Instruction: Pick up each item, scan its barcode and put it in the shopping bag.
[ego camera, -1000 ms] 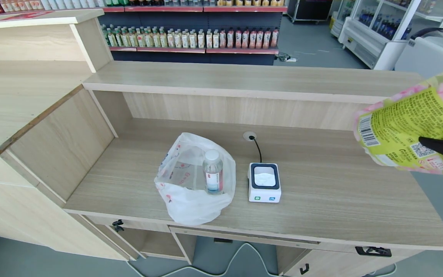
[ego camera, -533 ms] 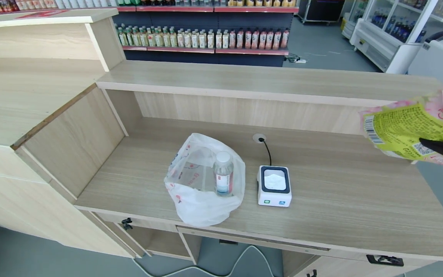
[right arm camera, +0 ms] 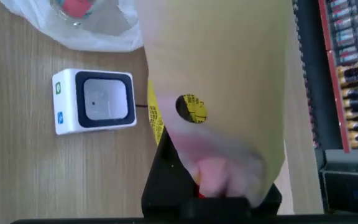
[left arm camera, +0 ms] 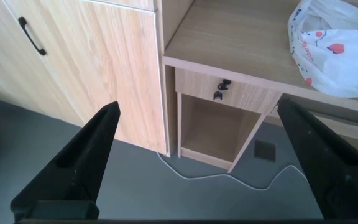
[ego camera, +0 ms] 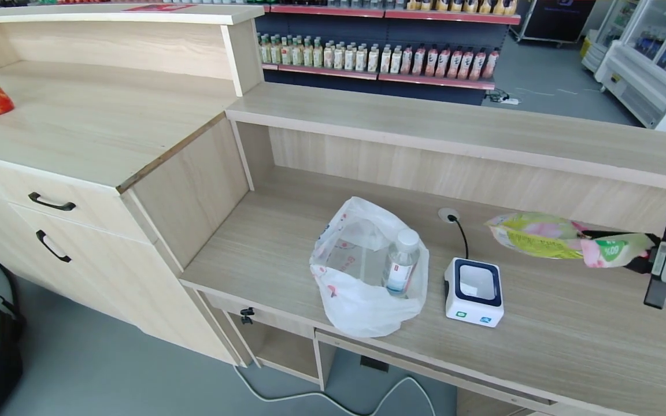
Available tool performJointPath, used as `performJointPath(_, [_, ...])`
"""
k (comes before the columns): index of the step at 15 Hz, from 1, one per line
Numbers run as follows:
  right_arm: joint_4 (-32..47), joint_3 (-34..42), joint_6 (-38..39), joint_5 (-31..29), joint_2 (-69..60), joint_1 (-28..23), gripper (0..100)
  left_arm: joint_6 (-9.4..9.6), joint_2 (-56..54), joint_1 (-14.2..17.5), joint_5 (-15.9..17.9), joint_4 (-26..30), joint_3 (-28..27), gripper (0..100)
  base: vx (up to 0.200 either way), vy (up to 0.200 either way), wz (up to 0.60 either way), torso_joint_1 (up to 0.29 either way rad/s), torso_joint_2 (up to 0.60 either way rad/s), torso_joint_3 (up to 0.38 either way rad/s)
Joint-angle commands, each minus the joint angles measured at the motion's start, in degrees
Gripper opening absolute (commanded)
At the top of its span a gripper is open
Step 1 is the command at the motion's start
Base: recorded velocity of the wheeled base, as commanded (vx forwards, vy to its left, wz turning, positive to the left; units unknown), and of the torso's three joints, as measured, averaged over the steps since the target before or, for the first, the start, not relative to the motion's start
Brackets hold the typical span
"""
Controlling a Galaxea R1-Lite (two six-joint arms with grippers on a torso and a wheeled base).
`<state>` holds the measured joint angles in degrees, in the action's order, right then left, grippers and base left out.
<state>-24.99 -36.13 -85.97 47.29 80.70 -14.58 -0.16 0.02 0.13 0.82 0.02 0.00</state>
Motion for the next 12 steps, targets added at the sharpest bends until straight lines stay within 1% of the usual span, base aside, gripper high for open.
performJointPath(1, [-0.06, -0.34, -7.37, 4.04, 8.24, -3.09, 0, -0.02, -0.02, 0.04, -0.03, -0.02, 0.00, 100, 0.000, 0.000, 0.00, 0.000, 0.00, 0.000])
performJointPath(4, [-0.23, -3.07, -13.44, 4.66, 13.60, -3.79, 0, -0.02, -0.02, 0.04, 0.06, -0.02, 0.00, 100, 0.000, 0.000, 0.00, 0.000, 0.00, 0.000])
performJointPath(5, [-0.23, -3.07, -13.44, 4.66, 13.60, -3.79, 0, -0.02, -0.02, 0.04, 0.06, -0.02, 0.00, 100, 0.000, 0.000, 0.00, 0.000, 0.00, 0.000])
performJointPath(6, [-2.43, -5.18, -14.93, 4.66, 16.86, -3.61, 0, -0.02, -0.02, 0.04, -0.03, -0.02, 0.00, 100, 0.000, 0.000, 0.00, 0.000, 0.00, 0.000])
performJointPath(8, [-6.12, -5.88, -14.84, 4.66, 19.14, -2.56, 0, -0.02, -0.02, 0.04, -0.03, -0.02, 0.00, 100, 0.000, 0.000, 0.00, 0.000, 0.00, 0.000])
performJointPath(12, [-8.76, -7.29, -14.58, 7.03, 22.48, 0.61, 0, -0.02, -0.02, 0.04, -0.03, -0.02, 0.00, 100, 0.000, 0.000, 0.00, 0.000, 0.00, 0.000])
